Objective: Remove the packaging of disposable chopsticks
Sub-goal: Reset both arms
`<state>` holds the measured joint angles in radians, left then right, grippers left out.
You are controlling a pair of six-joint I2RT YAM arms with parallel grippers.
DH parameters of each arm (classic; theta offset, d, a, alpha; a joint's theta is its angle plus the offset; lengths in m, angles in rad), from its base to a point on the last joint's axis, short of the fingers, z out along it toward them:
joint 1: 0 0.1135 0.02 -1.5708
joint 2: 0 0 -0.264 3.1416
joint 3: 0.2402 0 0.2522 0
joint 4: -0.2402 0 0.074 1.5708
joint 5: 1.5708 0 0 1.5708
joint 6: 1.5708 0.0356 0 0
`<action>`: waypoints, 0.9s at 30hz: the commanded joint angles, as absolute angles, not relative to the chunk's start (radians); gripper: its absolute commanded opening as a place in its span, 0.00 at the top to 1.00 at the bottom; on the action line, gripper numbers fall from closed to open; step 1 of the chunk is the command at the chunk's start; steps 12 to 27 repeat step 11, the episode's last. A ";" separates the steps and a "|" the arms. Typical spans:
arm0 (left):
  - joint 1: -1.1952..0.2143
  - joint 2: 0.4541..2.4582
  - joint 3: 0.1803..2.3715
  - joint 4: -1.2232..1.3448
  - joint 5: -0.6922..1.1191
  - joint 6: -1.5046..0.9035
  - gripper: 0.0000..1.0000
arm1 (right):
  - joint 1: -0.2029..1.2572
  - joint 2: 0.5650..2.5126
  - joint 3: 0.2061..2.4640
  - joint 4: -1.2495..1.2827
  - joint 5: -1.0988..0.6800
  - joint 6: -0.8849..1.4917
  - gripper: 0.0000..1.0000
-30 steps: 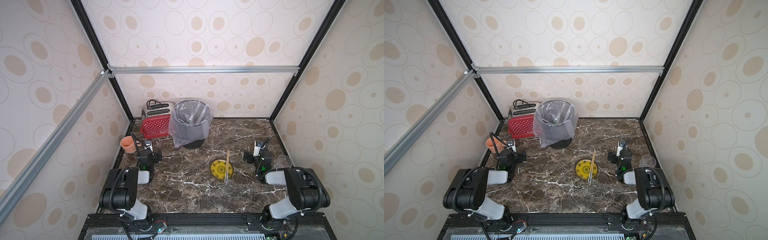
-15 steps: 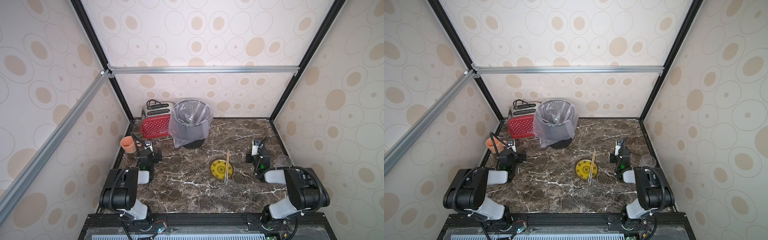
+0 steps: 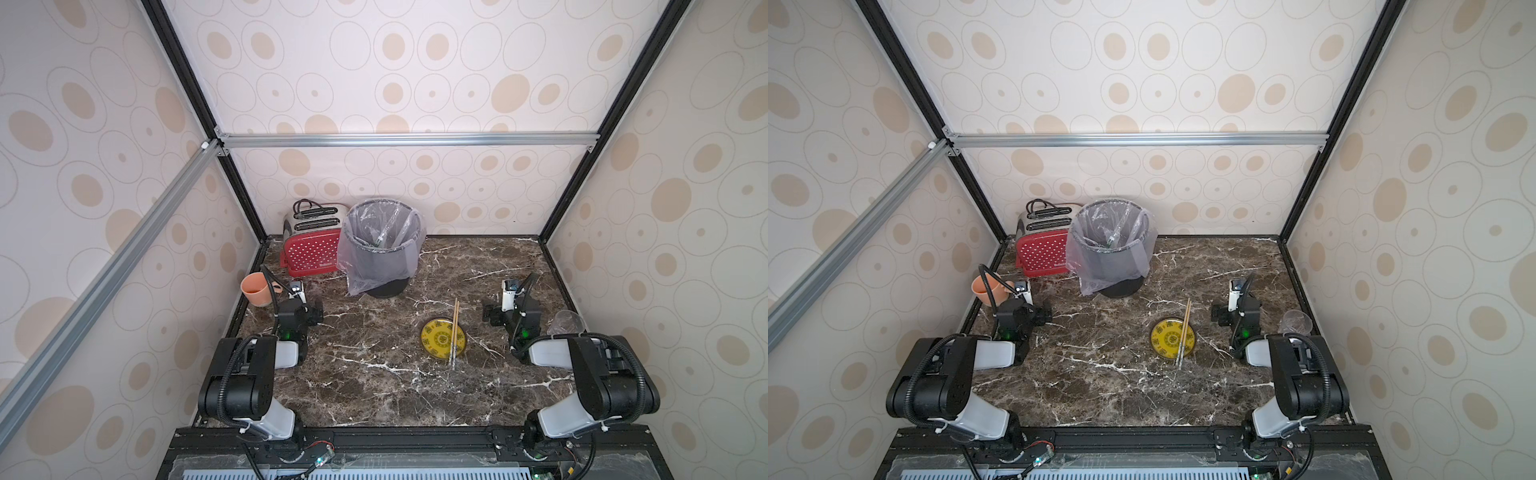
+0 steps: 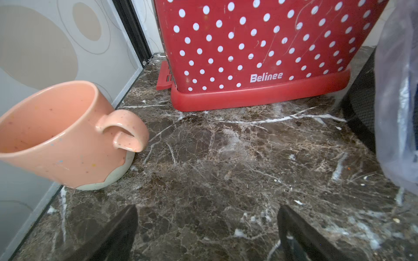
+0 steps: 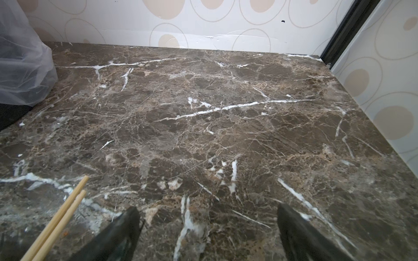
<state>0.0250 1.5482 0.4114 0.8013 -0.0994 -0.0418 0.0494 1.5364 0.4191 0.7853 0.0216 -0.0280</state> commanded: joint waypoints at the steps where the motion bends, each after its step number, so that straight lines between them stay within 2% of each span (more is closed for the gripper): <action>1: 0.012 1.537 0.419 0.843 -0.125 -0.016 0.01 | 0.047 1.537 0.420 0.791 0.012 -0.041 0.01; 4: 0.057 1.563 0.457 0.800 -0.039 -0.044 0.01 | 0.046 1.538 0.422 0.790 0.012 -0.041 0.01; 9: 0.045 1.540 0.439 0.810 -0.057 -0.036 0.01 | 0.041 1.533 0.415 0.794 0.000 -0.040 0.01; 11: 0.046 1.540 0.434 0.820 -0.058 -0.035 0.01 | 0.049 1.519 0.365 0.871 -0.001 -0.052 0.01; 27: 0.046 1.540 0.434 0.820 -0.058 -0.035 0.01 | 0.049 1.519 0.365 0.871 -0.001 -0.052 0.01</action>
